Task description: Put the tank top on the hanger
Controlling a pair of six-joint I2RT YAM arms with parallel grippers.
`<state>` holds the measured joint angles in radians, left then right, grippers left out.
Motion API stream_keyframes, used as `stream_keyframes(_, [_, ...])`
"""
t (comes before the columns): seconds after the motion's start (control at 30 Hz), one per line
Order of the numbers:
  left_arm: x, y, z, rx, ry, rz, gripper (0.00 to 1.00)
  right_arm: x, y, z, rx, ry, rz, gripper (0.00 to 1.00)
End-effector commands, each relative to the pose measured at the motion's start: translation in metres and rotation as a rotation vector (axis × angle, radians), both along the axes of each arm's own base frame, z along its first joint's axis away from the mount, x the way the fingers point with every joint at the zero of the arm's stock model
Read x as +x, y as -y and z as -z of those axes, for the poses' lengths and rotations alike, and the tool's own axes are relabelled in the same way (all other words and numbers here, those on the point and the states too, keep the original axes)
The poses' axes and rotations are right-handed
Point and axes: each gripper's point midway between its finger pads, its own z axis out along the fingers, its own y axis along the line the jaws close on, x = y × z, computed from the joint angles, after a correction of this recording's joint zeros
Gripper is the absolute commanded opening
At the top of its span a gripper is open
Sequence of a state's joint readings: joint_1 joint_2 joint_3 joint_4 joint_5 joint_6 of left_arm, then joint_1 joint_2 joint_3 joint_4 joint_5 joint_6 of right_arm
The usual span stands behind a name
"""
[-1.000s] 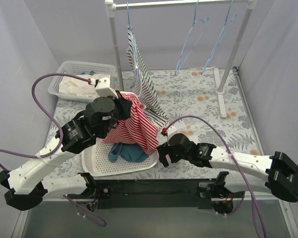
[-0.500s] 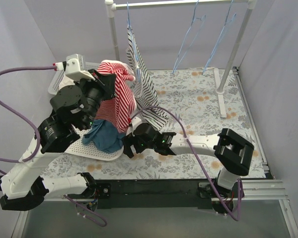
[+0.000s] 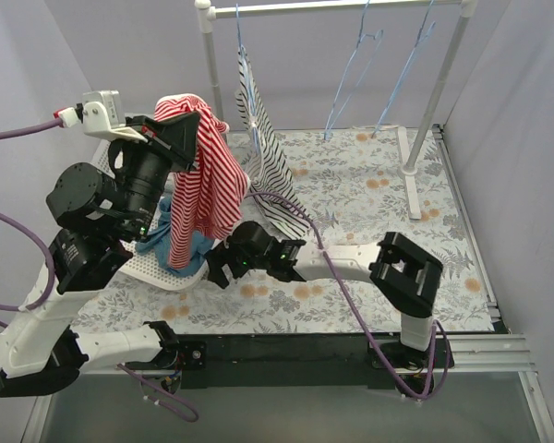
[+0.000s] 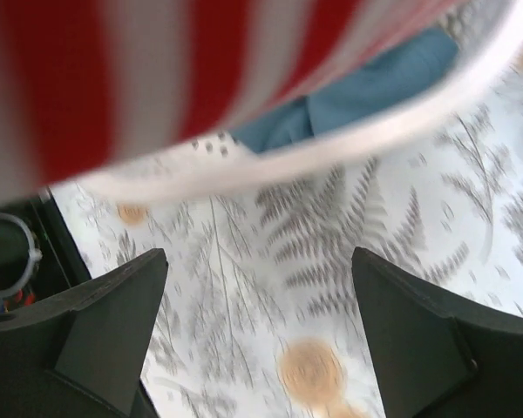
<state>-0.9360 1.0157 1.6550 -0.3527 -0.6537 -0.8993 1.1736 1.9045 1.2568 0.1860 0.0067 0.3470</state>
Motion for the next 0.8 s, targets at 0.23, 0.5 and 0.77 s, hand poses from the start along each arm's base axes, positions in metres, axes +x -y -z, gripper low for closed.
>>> stream_keyframes(0.23, [-0.032, 0.042, -0.069, 0.040, 0.277, 0.274, 0.00, -0.010, 0.129, -0.075, 0.110, 0.131, 0.215, 0.95])
stream_keyframes(0.5, [-0.011, 0.106, 0.035, 0.109, 0.047, 0.426, 0.00, -0.002, 0.258, -0.054, 0.029, 0.093, 0.615, 0.95])
stream_keyframes(0.77, [-0.013, 0.119, 0.240, -0.041, -0.433, 0.439, 0.00, -0.003, 0.311, -0.030, -0.019, 0.016, 0.785, 0.94])
